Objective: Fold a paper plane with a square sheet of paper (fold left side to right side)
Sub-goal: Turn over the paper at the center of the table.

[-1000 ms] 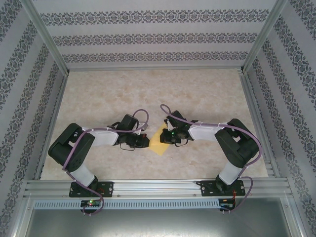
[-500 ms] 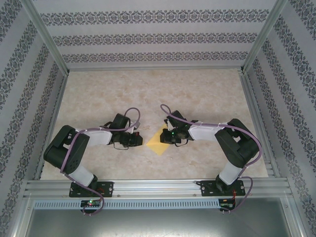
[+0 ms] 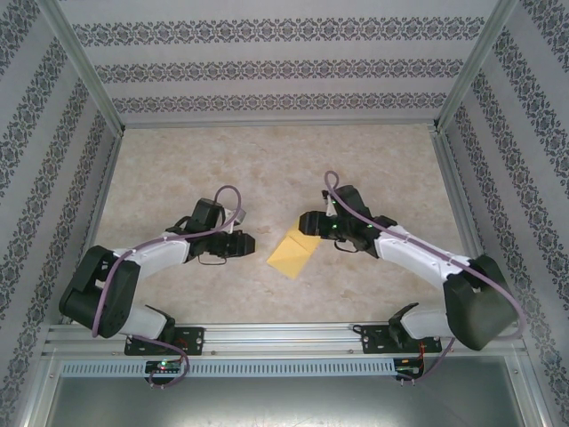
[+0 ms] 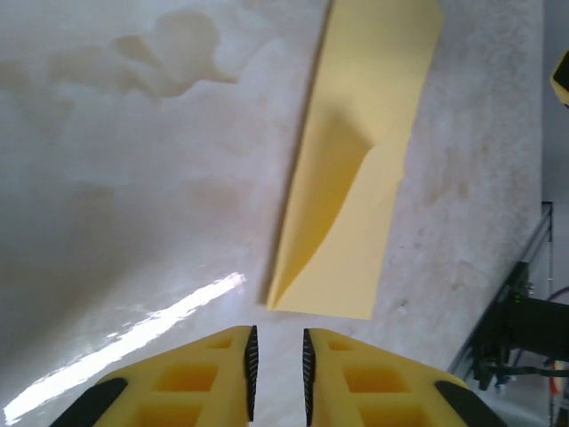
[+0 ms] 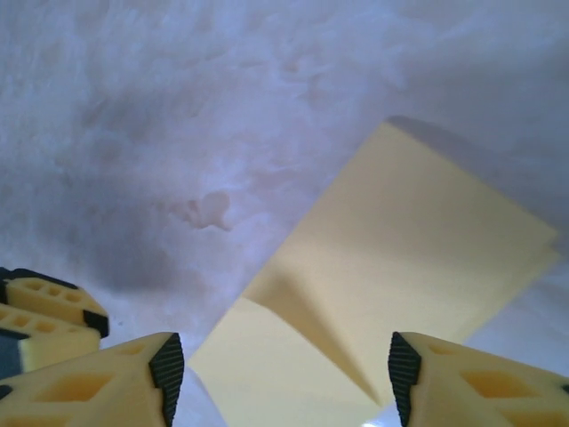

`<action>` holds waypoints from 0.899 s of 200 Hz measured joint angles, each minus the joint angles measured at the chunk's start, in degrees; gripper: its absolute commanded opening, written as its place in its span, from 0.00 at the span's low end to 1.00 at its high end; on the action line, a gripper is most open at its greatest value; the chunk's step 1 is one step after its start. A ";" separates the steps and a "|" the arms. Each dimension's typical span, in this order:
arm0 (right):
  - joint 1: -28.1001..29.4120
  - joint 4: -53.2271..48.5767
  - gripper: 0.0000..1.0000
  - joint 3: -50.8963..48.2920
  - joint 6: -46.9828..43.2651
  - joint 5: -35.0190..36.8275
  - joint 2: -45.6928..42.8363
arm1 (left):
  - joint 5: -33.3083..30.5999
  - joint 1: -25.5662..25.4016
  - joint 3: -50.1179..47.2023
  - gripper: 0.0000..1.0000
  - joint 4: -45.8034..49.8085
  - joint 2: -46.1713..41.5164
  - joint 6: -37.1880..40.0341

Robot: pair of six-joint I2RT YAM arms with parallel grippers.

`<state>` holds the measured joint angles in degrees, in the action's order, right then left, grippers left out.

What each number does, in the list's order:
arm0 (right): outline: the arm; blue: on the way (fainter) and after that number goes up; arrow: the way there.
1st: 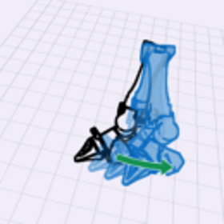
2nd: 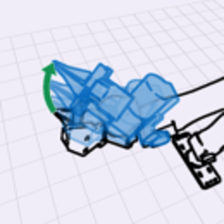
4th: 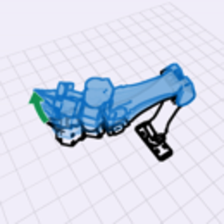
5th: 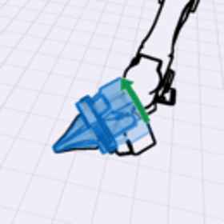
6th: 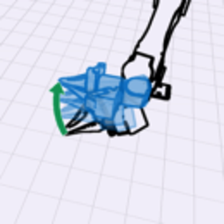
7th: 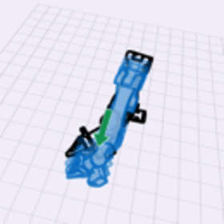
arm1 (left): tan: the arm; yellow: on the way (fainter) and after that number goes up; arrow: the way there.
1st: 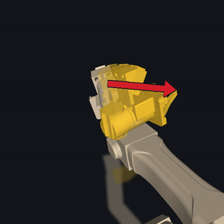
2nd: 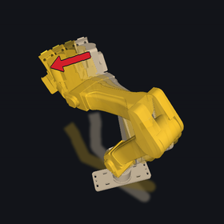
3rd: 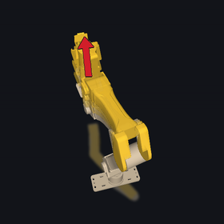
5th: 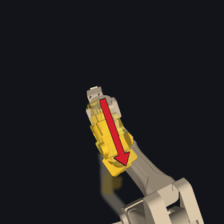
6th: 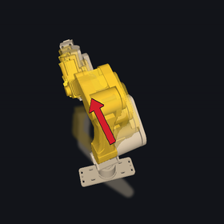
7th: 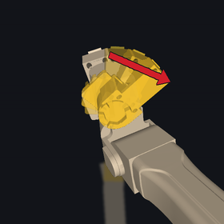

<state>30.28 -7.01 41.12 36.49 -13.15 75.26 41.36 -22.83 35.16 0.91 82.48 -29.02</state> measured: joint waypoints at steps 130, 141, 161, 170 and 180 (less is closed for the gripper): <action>-3.19 -1.75 0.81 -8.07 -0.31 -1.44 -7.50 | 5.22 -7.19 16.98 0.38 -4.85 20.94 0.50; -3.48 -1.95 0.81 -8.31 -0.35 -1.46 -8.15 | 5.35 -7.69 18.05 0.38 -4.79 22.03 0.96; -3.69 -2.69 0.81 -8.68 -0.50 -1.46 -9.05 | 5.31 -8.26 19.54 0.38 -4.66 23.34 1.90; -3.85 -3.04 0.81 -8.70 -0.50 -1.49 -9.27 | 5.16 -8.31 19.93 0.38 -4.55 23.61 2.16; -3.93 -3.32 0.82 -8.70 -0.52 -1.46 -9.53 | 4.94 -8.31 20.22 0.36 -4.20 23.69 2.56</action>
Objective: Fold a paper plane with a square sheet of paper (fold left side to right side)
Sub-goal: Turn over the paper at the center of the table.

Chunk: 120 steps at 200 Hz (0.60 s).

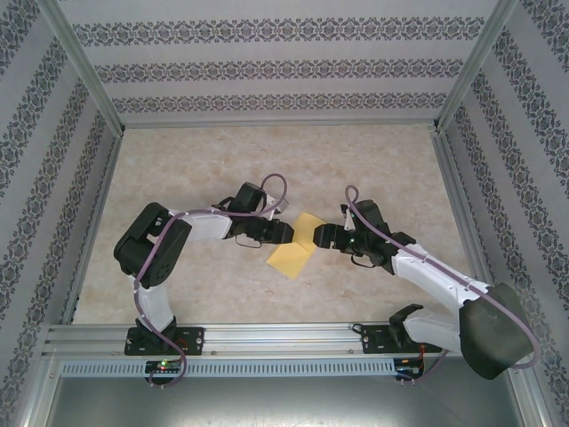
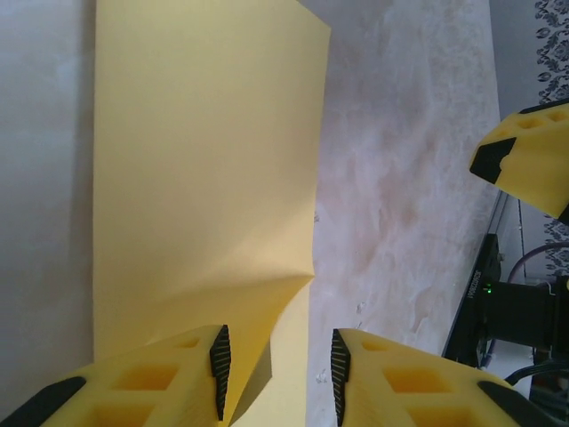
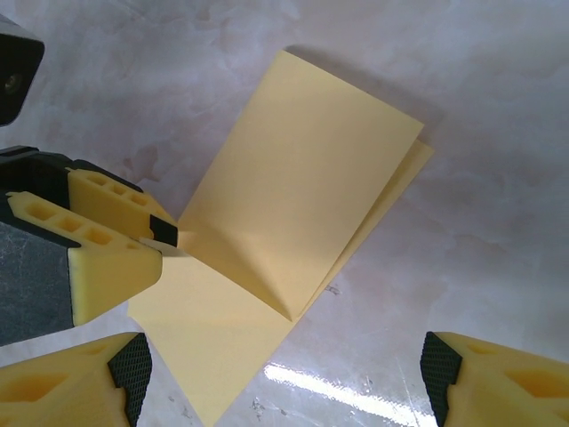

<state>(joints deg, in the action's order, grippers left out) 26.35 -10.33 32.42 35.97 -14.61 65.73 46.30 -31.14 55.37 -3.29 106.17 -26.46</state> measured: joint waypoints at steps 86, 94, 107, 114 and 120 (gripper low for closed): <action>-0.74 4.11 0.91 -2.34 2.10 -5.35 0.66 | -2.54 0.00 -0.31 0.00 2.69 -2.45 3.39; -0.74 5.88 0.91 -2.82 3.17 -6.36 1.16 | -3.08 0.00 -0.57 0.00 3.04 -3.78 3.61; -0.74 8.57 0.91 -3.50 4.83 -7.85 2.19 | -3.61 0.00 -0.66 0.00 3.28 -6.10 3.87; -0.74 10.14 0.90 -3.87 5.95 -8.72 2.91 | -3.82 0.00 -0.66 0.00 3.28 -7.15 4.00; -0.74 11.54 0.89 -4.13 6.84 -9.46 3.65 | -3.93 0.00 -0.66 0.00 3.28 -7.76 4.00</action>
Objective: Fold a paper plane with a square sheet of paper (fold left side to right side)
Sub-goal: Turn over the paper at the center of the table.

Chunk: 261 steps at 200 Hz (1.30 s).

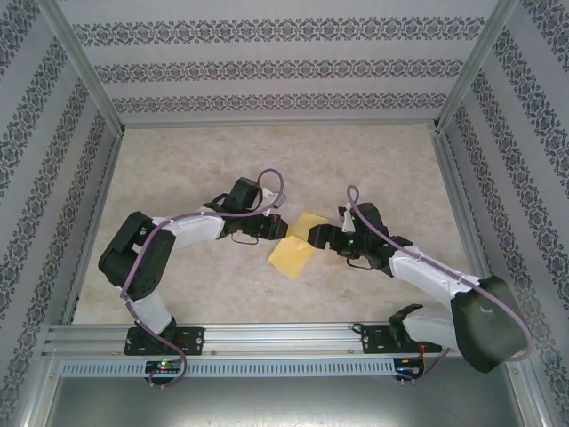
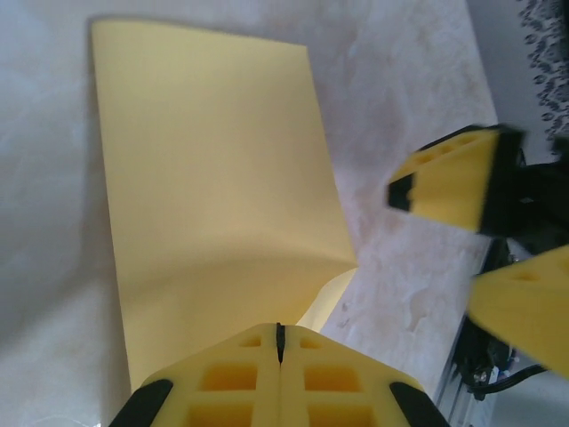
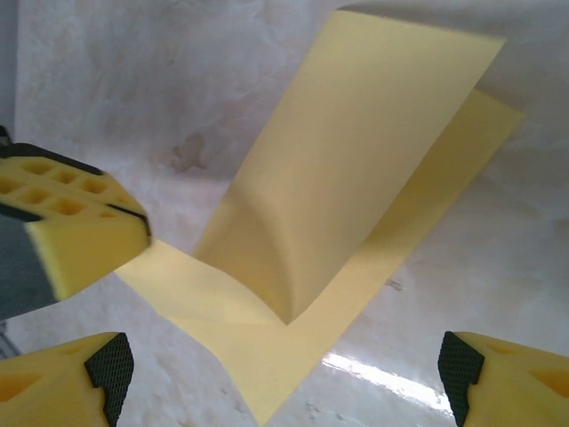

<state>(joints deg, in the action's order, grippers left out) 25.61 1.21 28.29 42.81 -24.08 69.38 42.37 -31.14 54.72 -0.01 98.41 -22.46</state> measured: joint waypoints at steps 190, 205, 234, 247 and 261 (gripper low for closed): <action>4.57 21.75 0.43 1.36 14.03 -7.28 20.13 | -6.69 0.00 0.04 0.29 1.55 4.31 0.04; 4.70 20.65 0.40 1.84 13.79 -7.08 20.13 | -7.08 0.02 0.07 0.37 1.68 4.24 0.07; 4.94 18.27 0.36 2.80 12.52 -6.84 20.09 | -7.96 0.46 0.02 0.47 2.49 2.93 0.17; 4.94 17.46 0.32 2.86 12.17 -6.80 19.89 | -8.24 0.94 -0.13 0.51 2.60 1.29 0.13; 4.94 16.68 0.25 2.86 11.80 -6.78 19.65 | -8.41 1.84 -0.55 0.58 2.60 -1.07 0.00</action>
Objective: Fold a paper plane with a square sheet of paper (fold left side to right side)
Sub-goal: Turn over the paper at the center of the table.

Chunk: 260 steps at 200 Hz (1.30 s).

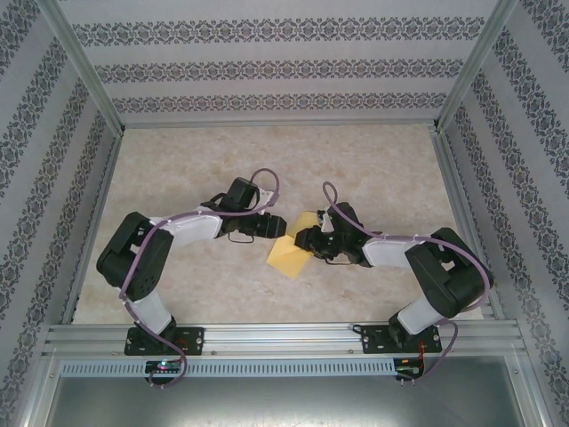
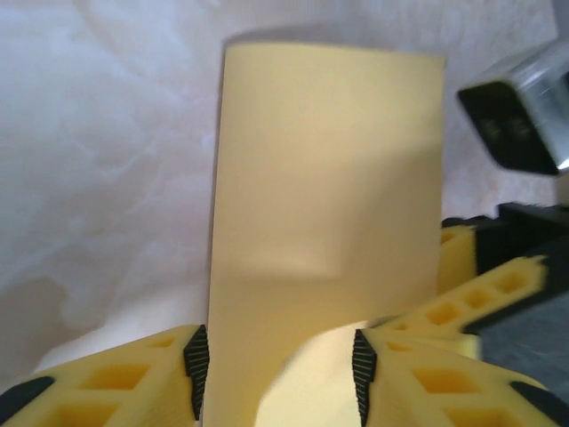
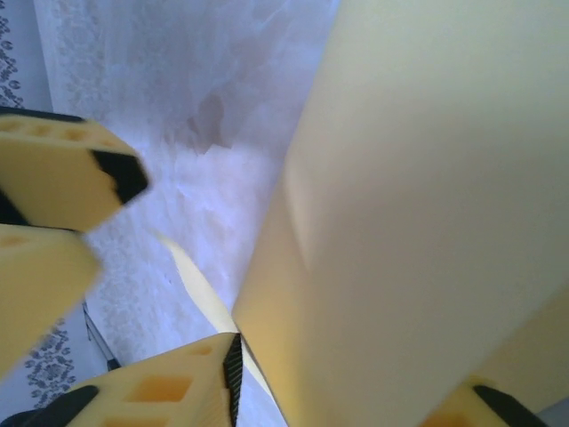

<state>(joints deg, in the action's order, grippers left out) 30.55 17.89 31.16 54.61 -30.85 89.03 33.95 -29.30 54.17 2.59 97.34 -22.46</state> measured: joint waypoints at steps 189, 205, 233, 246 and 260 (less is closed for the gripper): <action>-8.31 -10.40 0.04 25.77 -27.21 -25.51 -19.91 | 19.43 13.14 -6.12 1.00 -16.94 -36.63 -19.67; -7.56 -10.73 0.04 27.54 -28.00 -27.39 -19.71 | 20.96 12.74 -4.52 1.00 -18.97 -36.76 -20.28; -5.64 -11.30 0.04 29.11 -28.79 -29.77 -19.32 | 22.60 11.17 -3.67 1.00 -20.81 -36.68 -21.03; -5.05 -11.34 0.04 29.20 -29.11 -30.45 -19.23 | 23.10 10.58 -3.67 1.00 -21.27 -36.50 -21.38; -4.44 -11.34 0.04 29.22 -29.14 -30.97 -19.06 | 23.63 10.03 -3.63 1.00 -21.55 -36.15 -21.64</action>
<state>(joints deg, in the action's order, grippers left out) 26.11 6.55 60.38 25.47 -61.82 69.97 57.58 -19.27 50.54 -18.96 61.19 -44.10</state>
